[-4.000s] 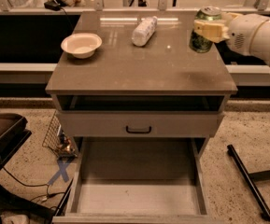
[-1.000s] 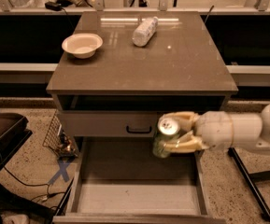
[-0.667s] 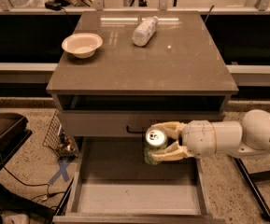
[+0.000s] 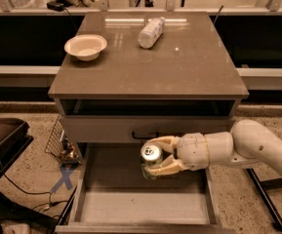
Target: Place green can into middle drawer
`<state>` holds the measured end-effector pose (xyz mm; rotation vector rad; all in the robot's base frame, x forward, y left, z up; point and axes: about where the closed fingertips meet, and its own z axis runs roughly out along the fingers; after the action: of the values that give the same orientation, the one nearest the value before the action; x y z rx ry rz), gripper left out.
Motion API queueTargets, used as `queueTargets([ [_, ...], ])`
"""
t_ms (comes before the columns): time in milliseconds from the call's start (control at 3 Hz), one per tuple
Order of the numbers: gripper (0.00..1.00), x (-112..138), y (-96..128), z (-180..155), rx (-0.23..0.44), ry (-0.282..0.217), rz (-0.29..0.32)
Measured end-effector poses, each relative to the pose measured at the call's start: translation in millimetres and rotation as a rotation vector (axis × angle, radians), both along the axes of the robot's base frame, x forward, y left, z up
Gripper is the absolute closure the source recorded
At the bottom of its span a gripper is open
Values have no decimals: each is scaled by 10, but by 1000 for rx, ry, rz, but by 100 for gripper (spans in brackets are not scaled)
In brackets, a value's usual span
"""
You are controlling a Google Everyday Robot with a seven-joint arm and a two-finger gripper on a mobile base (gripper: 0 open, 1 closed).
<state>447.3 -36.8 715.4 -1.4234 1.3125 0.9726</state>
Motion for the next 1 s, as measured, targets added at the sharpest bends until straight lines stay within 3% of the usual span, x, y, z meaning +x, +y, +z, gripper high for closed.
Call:
queueTargets([
  [333, 100, 48, 185, -326, 16, 26, 11],
  [1000, 100, 28, 857, -1579, 76, 86, 95],
])
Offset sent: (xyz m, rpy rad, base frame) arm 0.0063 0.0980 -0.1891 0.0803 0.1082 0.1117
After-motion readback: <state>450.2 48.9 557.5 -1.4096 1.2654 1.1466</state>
